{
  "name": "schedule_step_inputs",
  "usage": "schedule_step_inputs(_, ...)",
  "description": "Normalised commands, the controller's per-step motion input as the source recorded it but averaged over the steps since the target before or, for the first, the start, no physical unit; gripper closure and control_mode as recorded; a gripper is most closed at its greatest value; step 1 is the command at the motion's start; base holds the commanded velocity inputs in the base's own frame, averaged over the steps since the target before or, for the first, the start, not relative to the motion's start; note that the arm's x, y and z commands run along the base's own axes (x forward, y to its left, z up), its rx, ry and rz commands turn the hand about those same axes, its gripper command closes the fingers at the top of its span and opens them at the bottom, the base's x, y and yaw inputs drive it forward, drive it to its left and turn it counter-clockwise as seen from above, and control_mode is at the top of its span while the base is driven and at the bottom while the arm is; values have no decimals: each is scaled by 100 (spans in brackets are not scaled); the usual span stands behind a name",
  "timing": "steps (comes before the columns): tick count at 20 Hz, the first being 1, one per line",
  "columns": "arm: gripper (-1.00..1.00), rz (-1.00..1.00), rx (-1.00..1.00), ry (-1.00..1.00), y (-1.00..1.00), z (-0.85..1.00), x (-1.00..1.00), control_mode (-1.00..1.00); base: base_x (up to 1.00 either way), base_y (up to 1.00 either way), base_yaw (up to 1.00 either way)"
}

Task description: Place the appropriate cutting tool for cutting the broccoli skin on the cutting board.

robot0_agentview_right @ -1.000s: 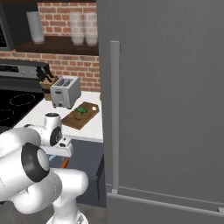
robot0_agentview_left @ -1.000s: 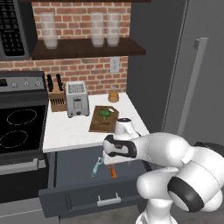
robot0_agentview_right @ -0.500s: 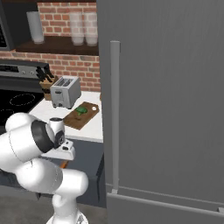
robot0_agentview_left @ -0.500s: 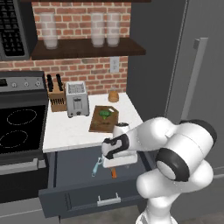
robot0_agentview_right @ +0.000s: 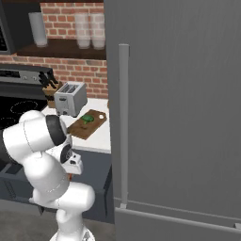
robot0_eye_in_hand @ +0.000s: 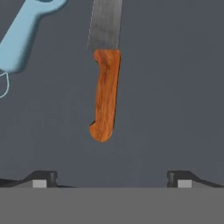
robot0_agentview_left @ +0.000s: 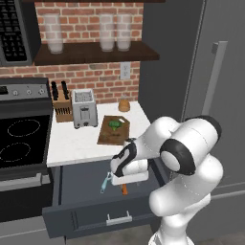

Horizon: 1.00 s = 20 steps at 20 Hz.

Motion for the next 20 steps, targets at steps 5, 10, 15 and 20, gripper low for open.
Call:
schedule_step_inputs(5, -100, 0, 0, 0, 12, -21, 30, -100, 0, 0, 0)
schedule_step_inputs(10, -100, 0, 0, 0, 9, -22, 25, -100, 0, 0, 0)
schedule_step_inputs(15, -100, 0, 0, 0, 1, -24, 14, -100, 0, 0, 0)
schedule_step_inputs(20, -100, 0, 0, 0, 3, -24, 13, -100, 0, 0, 0)
